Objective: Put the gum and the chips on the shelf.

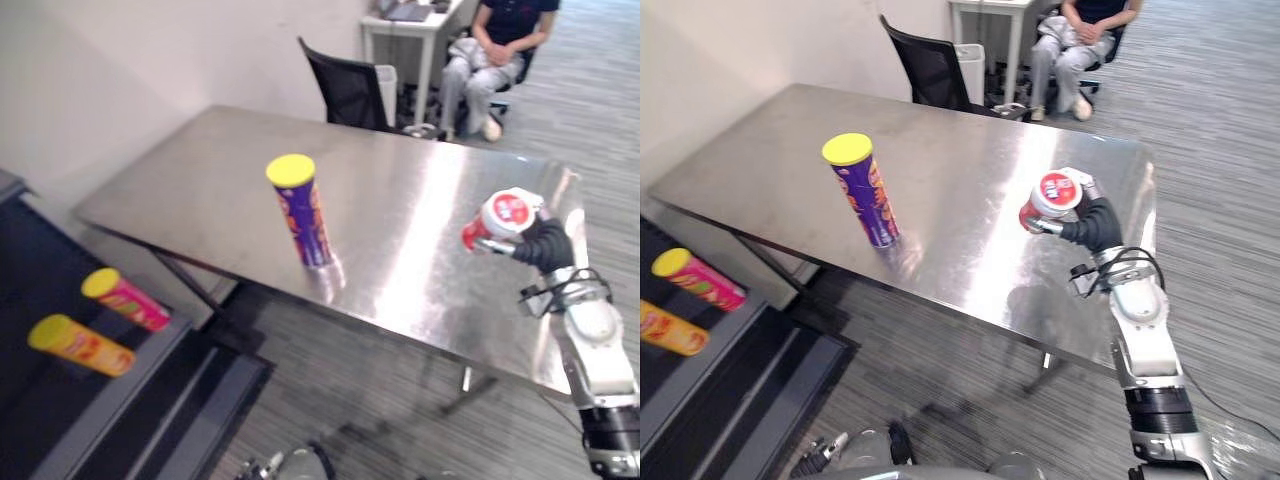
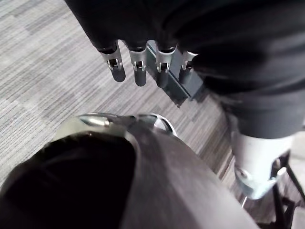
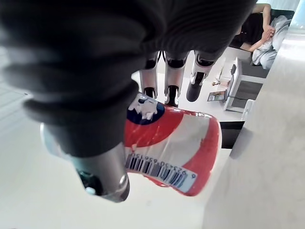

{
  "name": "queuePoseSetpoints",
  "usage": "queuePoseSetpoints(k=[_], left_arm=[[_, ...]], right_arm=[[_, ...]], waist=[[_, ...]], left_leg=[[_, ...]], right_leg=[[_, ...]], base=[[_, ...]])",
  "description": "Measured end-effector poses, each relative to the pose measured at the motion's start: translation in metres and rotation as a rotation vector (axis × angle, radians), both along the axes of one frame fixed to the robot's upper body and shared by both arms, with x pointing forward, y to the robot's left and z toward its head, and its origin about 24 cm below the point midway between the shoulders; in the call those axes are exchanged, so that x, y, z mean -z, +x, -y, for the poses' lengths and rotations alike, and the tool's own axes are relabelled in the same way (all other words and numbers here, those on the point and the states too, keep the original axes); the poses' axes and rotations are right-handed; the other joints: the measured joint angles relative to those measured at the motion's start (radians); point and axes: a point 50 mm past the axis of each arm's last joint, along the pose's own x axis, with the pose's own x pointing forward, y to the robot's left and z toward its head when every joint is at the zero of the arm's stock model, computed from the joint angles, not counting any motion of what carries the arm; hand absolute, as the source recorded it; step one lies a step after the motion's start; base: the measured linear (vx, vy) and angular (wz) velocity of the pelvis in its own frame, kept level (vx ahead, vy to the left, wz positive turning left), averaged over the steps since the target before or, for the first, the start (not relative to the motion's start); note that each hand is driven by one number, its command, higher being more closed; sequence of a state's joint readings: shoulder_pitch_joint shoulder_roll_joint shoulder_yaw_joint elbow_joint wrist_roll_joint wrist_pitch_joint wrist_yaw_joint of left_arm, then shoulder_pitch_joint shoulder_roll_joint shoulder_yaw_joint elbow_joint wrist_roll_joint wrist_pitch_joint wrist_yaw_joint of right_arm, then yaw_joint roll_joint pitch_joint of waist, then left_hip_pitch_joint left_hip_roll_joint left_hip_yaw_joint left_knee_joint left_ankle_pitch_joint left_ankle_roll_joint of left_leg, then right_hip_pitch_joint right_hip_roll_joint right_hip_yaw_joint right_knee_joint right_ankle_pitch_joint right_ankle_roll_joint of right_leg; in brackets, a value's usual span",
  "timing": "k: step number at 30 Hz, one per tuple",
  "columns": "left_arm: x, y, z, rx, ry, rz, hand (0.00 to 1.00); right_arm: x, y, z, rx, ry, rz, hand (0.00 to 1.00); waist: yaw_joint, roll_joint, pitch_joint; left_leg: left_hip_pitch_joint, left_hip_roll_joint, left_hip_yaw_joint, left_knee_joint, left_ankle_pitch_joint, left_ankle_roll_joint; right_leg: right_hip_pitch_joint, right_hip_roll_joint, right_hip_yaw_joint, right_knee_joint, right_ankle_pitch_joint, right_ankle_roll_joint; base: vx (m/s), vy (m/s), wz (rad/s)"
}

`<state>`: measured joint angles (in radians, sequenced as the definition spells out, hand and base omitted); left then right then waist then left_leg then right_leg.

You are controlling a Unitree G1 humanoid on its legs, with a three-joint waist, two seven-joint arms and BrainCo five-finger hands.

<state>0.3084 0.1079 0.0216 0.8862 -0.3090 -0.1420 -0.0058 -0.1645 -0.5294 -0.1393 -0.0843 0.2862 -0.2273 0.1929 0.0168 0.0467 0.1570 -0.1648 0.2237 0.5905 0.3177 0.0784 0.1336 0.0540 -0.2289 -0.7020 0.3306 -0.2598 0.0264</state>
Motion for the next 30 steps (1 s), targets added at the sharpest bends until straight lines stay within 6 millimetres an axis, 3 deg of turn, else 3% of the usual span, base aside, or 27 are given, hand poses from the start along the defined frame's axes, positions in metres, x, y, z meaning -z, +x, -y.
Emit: queuePoseSetpoints(k=[1,2,3,4,9,11,14,15,16,18,21,24,26,30], left_arm=[[-0.002,0.005,-0.006,0.001,0.015,0.018,0.00],[-0.002,0.000,-0.009,-0.024,0.020,0.009,0.00],[-0.002,-0.001,-0.009,-0.025,0.020,0.006,0.00],[0.000,-0.007,-0.005,-0.028,0.005,-0.012,0.00],[0.003,-0.016,-0.002,-0.033,-0.007,-0.023,0.00],[0.003,-0.016,-0.001,-0.018,0.003,-0.015,0.00],[0.002,-0.015,-0.005,-0.002,0.019,-0.014,0.00],[0.002,-0.016,-0.008,0.005,0.029,-0.018,0.00],[0.001,-0.017,-0.011,0.003,0.041,-0.022,0.00],[0.001,-0.019,-0.012,-0.004,0.051,-0.030,0.00],[0.001,-0.028,-0.016,-0.029,0.069,-0.057,0.00],[0.002,-0.034,-0.019,-0.064,0.076,-0.083,0.00],[0.003,-0.038,-0.020,-0.082,0.074,-0.096,0.00],[0.003,-0.036,-0.021,-0.104,0.075,-0.080,0.00]], right_arm=[[-0.001,-0.003,0.009,0.029,-0.014,-0.002,1.00],[-0.001,-0.003,0.014,0.046,0.007,-0.001,1.00],[-0.001,-0.003,0.013,0.046,0.011,-0.001,1.00],[0.001,-0.003,0.013,0.047,0.014,-0.007,1.00],[0.015,-0.010,0.018,0.077,0.021,-0.056,1.00],[0.014,-0.010,0.019,0.104,0.037,-0.048,1.00],[0.019,-0.009,0.018,0.139,0.081,-0.049,1.00],[0.023,-0.008,0.017,0.146,0.106,-0.056,1.00],[0.026,-0.007,0.014,0.150,0.120,-0.059,1.00],[0.026,-0.005,0.013,0.159,0.123,-0.057,1.00],[0.026,-0.004,0.012,0.162,0.100,-0.052,1.00],[0.027,-0.004,0.009,0.154,0.109,-0.056,1.00],[0.028,-0.003,0.007,0.146,0.107,-0.059,1.00],[0.029,-0.002,0.001,0.103,0.086,-0.070,1.00]], waist=[[-0.018,-0.030,-0.010],[0.002,-0.031,-0.011],[0.004,-0.032,-0.011],[0.003,-0.032,-0.010],[-0.010,-0.027,-0.019],[-0.010,-0.020,-0.025],[-0.014,-0.025,-0.028],[-0.010,-0.042,-0.028],[-0.004,-0.056,-0.028],[0.013,-0.060,-0.028],[0.016,-0.072,-0.022],[0.020,-0.086,-0.010],[0.029,-0.082,-0.005],[0.030,-0.072,0.003]], left_leg=[[0.015,-0.081,-0.044,-0.185,0.119,-0.025],[0.022,-0.042,0.055,0.000,-0.032,-0.036],[0.029,-0.035,0.067,0.027,-0.055,-0.043],[0.079,-0.024,0.103,0.085,-0.110,-0.086],[0.237,-0.004,0.113,0.020,-0.141,-0.162],[0.251,-0.044,0.112,-0.146,-0.147,-0.201],[0.271,-0.108,0.110,-0.272,-0.149,-0.205],[0.277,-0.135,0.108,-0.301,-0.152,-0.200],[0.274,-0.151,0.106,-0.304,-0.159,-0.189],[0.272,-0.162,0.105,-0.301,-0.171,-0.168],[0.254,-0.167,0.102,-0.266,-0.202,-0.132],[0.226,-0.157,0.109,-0.198,-0.249,-0.121],[0.206,-0.144,0.114,-0.150,-0.293,-0.130],[0.168,-0.124,0.119,-0.113,-0.307,-0.122]], right_leg=[[0.005,-0.004,-0.035,-0.085,0.008,-0.007],[0.009,-0.011,-0.109,-0.095,0.033,0.000],[0.012,-0.013,-0.119,-0.091,0.033,-0.001],[0.020,-0.025,-0.166,-0.082,0.032,-0.003],[0.019,-0.050,-0.341,-0.058,0.033,-0.003],[-0.034,-0.090,-0.388,0.014,0.033,-0.003],[-0.055,-0.156,-0.401,0.101,0.034,-0.001],[-0.057,-0.189,-0.401,0.133,0.039,0.007],[-0.059,-0.215,-0.398,0.154,0.055,0.003],[-0.065,-0.232,-0.374,0.164,0.100,0.000],[-0.072,-0.240,-0.331,0.155,0.156,0.002],[-0.072,-0.226,-0.305,0.113,0.172,0.015],[-0.073,-0.208,-0.285,0.073,0.178,0.024],[-0.089,-0.178,-0.274,0.021,0.207,0.019]], base=[[-0.12,-0.097,1.61],[-0.12,-0.097,1.50],[-0.04,-0.143,1.17],[-0.08,-0.095,1.08],[-0.12,0.003,1.14],[-0.16,0.228,0.78],[-0.14,0.271,0.71],[-0.13,0.285,0.56],[-0.10,0.228,0.47],[-0.10,0.217,0.24],[-0.11,0.207,0.10],[-0.08,0.102,-0.11],[-0.08,0.073,-0.17],[-0.04,0.074,-0.07]])
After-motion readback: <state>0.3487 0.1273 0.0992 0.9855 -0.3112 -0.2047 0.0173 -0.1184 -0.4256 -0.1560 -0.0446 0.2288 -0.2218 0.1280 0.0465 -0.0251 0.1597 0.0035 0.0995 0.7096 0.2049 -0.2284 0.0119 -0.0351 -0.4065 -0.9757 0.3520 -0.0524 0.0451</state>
